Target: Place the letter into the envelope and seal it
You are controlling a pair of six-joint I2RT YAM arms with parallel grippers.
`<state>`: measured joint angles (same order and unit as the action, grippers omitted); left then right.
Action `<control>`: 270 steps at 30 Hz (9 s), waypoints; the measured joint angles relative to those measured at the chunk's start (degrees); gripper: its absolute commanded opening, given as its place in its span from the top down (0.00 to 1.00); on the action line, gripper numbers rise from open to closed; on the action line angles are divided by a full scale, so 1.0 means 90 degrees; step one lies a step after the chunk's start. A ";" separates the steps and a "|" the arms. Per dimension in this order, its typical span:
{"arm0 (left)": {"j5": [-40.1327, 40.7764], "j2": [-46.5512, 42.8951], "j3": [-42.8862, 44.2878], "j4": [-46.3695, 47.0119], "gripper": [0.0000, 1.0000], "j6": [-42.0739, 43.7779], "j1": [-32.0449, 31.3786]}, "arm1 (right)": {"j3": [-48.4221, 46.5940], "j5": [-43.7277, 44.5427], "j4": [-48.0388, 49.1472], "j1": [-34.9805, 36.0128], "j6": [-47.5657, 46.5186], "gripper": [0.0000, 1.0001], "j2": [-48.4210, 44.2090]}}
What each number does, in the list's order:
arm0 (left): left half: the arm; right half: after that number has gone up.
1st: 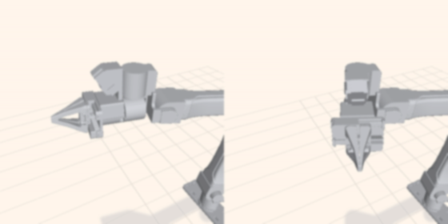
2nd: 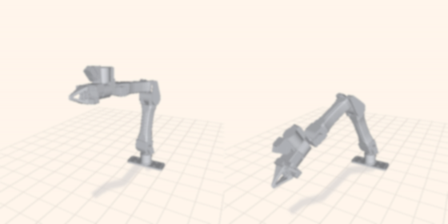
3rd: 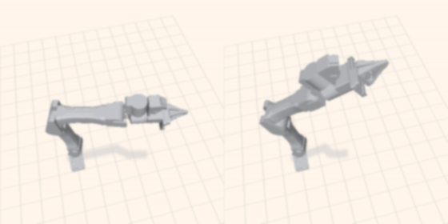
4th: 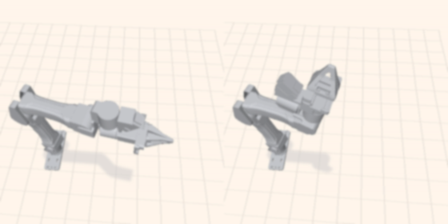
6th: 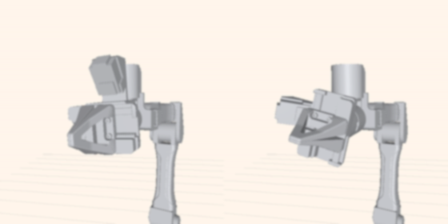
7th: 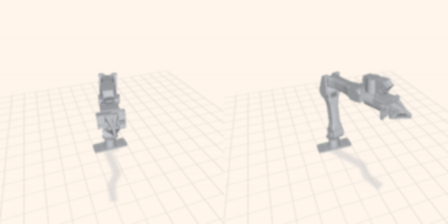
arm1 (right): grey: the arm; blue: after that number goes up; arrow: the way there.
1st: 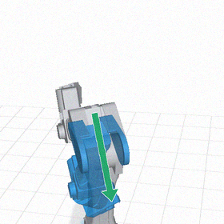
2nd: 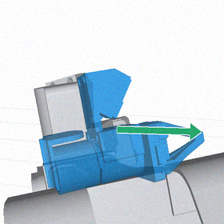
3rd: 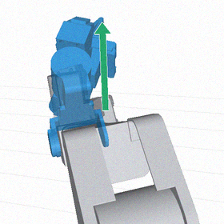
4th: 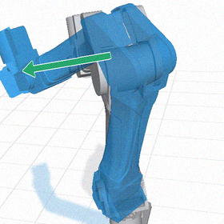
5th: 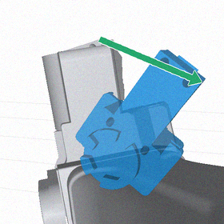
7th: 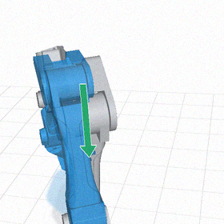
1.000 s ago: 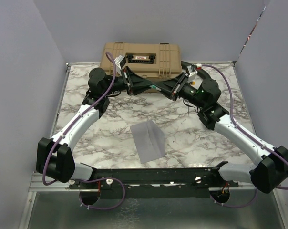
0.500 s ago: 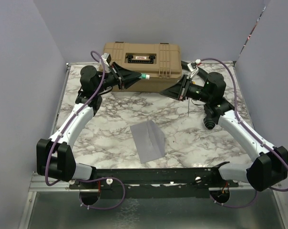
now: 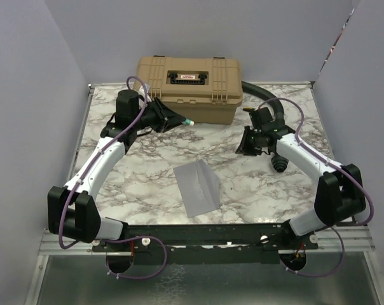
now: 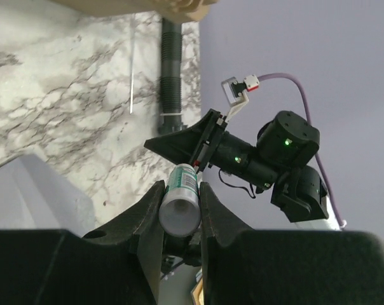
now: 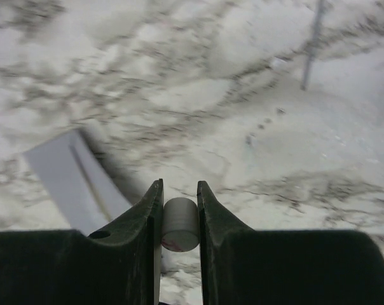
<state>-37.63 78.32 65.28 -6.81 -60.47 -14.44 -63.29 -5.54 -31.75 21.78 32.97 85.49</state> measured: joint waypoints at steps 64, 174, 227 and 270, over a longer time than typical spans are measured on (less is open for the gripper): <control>-0.1180 0.0323 -0.0046 -0.0680 1.00 0.1834 -0.1537 | -0.0058 -0.3905 0.0512 0.0736 -0.2489 0.32 -0.1775; 0.1724 -0.0420 -0.0505 0.1649 1.00 0.3718 -0.1812 | -0.2375 0.0282 0.1202 0.1588 0.1603 1.00 -0.0029; -0.3111 -0.0527 -0.0840 0.1175 1.00 0.3786 -0.1331 | -0.1588 -0.6727 0.0272 0.0935 -0.3058 0.27 -0.0821; -0.3339 -0.0884 -0.1018 0.1022 1.00 0.3864 -0.1200 | -0.2008 -0.6620 0.0138 0.0942 -0.2781 0.83 -0.0039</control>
<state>-67.68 70.37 56.12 2.39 -25.69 -25.23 -81.36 -65.12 -30.50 30.26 7.94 85.14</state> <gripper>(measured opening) 0.243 0.319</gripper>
